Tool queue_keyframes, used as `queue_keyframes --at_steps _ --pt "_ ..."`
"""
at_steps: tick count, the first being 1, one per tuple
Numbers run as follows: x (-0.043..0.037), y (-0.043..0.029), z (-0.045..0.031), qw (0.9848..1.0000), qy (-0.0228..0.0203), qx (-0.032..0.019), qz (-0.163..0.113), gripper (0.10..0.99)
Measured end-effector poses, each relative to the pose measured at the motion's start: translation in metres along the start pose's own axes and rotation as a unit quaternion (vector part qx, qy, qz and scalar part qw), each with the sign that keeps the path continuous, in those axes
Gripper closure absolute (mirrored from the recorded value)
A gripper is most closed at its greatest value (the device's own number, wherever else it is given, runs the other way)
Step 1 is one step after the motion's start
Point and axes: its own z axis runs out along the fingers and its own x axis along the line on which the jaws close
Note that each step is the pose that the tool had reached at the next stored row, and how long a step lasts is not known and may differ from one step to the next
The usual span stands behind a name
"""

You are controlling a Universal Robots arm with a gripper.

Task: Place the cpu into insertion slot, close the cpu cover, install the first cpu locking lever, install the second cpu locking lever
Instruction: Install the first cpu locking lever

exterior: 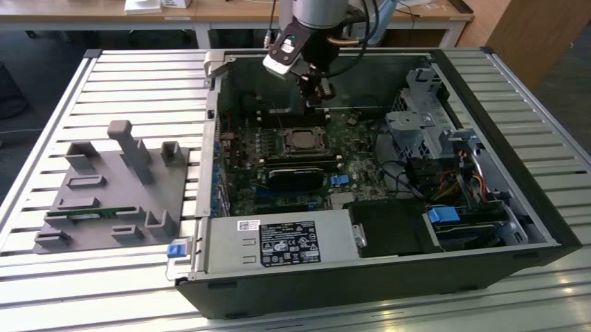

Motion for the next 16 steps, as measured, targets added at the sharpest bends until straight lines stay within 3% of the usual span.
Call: queue_keyframes --at_steps 4,8,11,16 --pt "0.0 0.0 0.0001 0.9993 0.0 0.0002 -0.036 0.969" --pt "0.0 0.0 0.0002 0.9973 0.0 0.0003 -0.073 0.969" --pt "0.0 0.0 0.0003 0.995 0.0 0.0004 -0.1 0.969" --pt "0.0 0.0 0.0004 0.9894 0.0 0.0006 -0.145 0.969"
